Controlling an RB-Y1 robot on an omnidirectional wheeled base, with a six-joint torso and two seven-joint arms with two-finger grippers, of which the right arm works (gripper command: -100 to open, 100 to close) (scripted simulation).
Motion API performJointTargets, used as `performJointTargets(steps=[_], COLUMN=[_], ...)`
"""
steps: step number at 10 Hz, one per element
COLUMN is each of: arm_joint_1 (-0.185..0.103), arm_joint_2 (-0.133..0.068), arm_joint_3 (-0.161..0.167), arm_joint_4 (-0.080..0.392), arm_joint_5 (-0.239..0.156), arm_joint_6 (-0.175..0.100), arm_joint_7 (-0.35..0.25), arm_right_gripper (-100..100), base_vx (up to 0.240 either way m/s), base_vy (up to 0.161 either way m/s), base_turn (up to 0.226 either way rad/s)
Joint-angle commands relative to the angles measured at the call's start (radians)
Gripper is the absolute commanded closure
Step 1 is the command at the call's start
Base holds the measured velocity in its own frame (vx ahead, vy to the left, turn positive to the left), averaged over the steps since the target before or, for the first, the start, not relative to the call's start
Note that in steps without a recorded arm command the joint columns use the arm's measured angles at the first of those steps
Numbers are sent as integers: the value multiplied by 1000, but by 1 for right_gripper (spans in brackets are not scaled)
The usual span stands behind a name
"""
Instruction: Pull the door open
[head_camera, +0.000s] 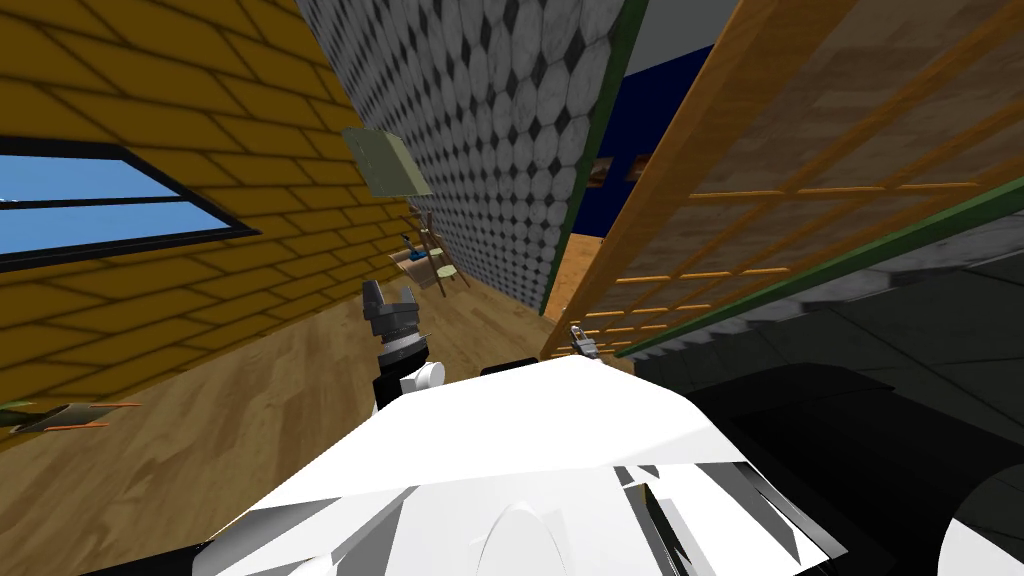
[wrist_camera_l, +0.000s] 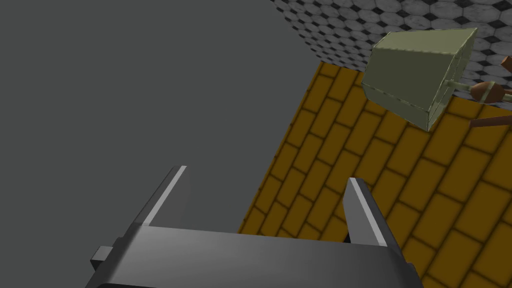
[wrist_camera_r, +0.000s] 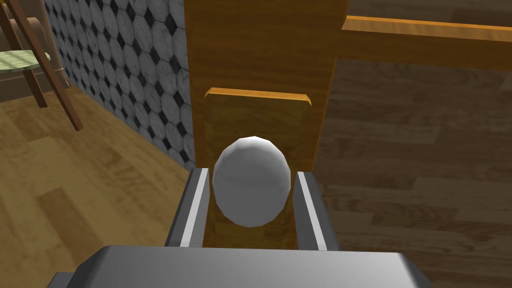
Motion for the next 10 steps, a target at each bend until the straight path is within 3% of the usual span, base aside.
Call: performJointTargets(steps=[1,2,10], arm_joint_1=[6,1,-3], arm_joint_2=[-9,-5,-31], arm_joint_3=[9,6,51], arm_joint_4=[3,3,73], arm_joint_5=[5,3,23], arm_joint_6=[-13,-8,-85], arm_joint_7=[-11,-7,-66], arm_right_gripper=[100,100,100], base_vx=[-225,-103,-199], base_vy=[-31,-9,-38], base_turn=[97,18,140])
